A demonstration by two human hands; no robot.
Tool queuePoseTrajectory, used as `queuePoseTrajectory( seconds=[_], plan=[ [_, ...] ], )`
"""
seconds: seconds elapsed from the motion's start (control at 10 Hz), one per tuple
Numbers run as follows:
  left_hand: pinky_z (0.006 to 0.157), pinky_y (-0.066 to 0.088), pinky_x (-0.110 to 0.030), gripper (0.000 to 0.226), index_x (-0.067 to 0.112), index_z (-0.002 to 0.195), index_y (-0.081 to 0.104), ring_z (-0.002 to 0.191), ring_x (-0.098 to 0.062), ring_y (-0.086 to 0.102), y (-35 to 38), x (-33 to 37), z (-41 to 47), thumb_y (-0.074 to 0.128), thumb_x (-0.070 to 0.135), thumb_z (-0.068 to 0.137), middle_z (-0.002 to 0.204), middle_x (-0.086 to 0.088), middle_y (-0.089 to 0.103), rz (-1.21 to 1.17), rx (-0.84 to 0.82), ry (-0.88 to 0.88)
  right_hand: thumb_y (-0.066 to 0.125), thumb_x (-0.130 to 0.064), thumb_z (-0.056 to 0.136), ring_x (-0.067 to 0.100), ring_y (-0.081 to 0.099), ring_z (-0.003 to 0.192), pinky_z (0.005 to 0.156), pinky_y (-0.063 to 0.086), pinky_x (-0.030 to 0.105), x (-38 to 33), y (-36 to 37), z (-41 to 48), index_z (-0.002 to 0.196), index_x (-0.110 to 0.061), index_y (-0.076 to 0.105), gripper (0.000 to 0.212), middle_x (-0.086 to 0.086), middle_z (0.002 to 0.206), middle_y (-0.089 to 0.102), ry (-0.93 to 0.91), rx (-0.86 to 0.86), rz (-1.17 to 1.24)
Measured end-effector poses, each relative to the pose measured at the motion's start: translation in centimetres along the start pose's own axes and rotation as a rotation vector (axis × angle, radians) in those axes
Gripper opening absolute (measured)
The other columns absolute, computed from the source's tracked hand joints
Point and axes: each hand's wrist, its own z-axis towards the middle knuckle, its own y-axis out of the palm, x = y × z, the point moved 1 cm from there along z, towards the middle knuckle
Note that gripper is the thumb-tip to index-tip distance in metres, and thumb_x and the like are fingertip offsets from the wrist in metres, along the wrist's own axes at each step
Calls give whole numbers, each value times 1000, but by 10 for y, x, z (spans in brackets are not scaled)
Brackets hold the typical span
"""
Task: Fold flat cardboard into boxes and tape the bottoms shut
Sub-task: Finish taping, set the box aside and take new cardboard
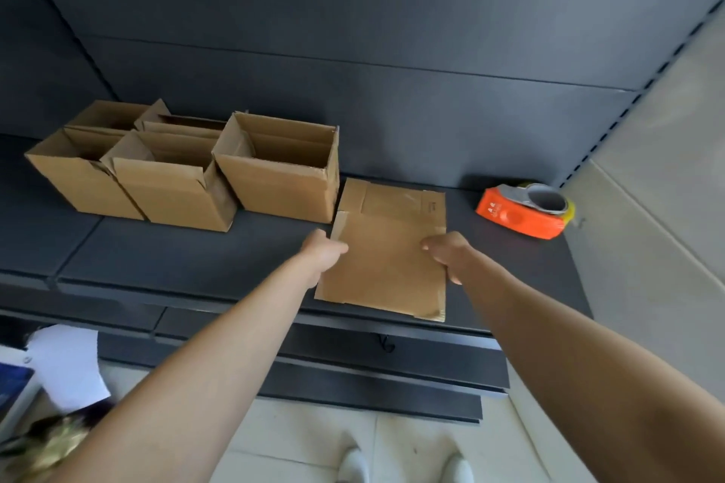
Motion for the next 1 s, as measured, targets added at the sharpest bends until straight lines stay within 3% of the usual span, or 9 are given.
queuePoseTrajectory(
  seconds=[0.1, 0.2, 0.3, 0.4, 0.5, 0.6, 0.7, 0.9, 1.0],
  plan=[
    [108, 32, -42, 63, 9, 150, 20, 136, -30, 34, 11, 4, -3, 52, 17, 96, 152, -12, 30, -34, -7, -10, 62, -17, 78, 32, 65, 100, 92, 53, 44, 22, -6, 22, 117, 1, 58, 43, 13, 113, 66, 46, -26, 98],
    [108, 31, -42, 56, 7, 145, 31, 135, -30, 36, 18, 8, -4, 54, 16, 95, 149, -13, 35, -14, -19, -29, 58, -8, 85, 29, 66, 89, 83, 55, 38, 18, -19, 3, 103, 1, 61, 19, 14, 103, 66, 64, -7, 221],
    [107, 37, -43, 51, 8, 140, 40, 128, -29, 44, 25, 9, -7, 57, 16, 93, 143, -11, 45, -37, -50, -64, 57, 1, 87, 24, 62, 78, 62, 51, 29, 11, -37, -8, 108, -1, 60, 22, 14, 103, 64, 31, -21, 266],
    [95, 45, -45, 42, 9, 133, 47, 113, -27, 52, 32, 16, -19, 58, 15, 93, 133, -10, 52, -89, -126, -110, 57, 12, 83, 29, 61, 90, 75, 51, 39, -7, -59, -19, 119, 5, 55, 37, 20, 115, 63, -48, -20, 196],
    [99, 41, -47, 51, 8, 139, 40, 124, -31, 46, 41, 35, -29, 59, 20, 93, 140, -12, 45, -47, -117, -63, 60, 12, 80, 32, 64, 96, 85, 53, 43, -32, -83, -31, 116, 0, 61, 38, 19, 112, 66, -215, 0, 55],
    [94, 43, -39, 58, 9, 144, 32, 113, -24, 51, 43, 71, -38, 55, 29, 95, 130, -6, 50, -105, 2, 141, 64, 2, 81, 23, 60, 91, 78, 50, 30, -59, -109, -56, 115, -12, 65, 37, 6, 102, 64, -420, 86, -327],
    [103, 38, -44, 75, 23, 150, 17, 132, -27, 40, 44, 109, -52, 53, 51, 90, 152, -3, 29, -199, 121, 303, 61, 1, 81, 24, 60, 100, 81, 47, 27, -74, -127, -70, 120, -15, 64, 42, 7, 112, 66, -561, 111, -551],
    [87, 34, -34, 78, 16, 148, 21, 129, -26, 38, 66, 141, -69, 61, 47, 87, 150, -5, 23, -250, 213, 319, 55, -10, 86, 21, 54, 109, 99, 38, 36, -61, -140, -73, 114, -31, 66, 36, -4, 105, 64, -622, 175, -814],
    [85, 35, -34, 73, 13, 144, 26, 124, -27, 41, 75, 135, -71, 62, 42, 88, 146, -7, 27, -220, 224, 281, 57, -34, 90, 21, 52, 113, 95, 27, 36, -43, -155, -66, 117, -35, 62, 27, -5, 102, 63, -573, 225, -761]
  ],
)
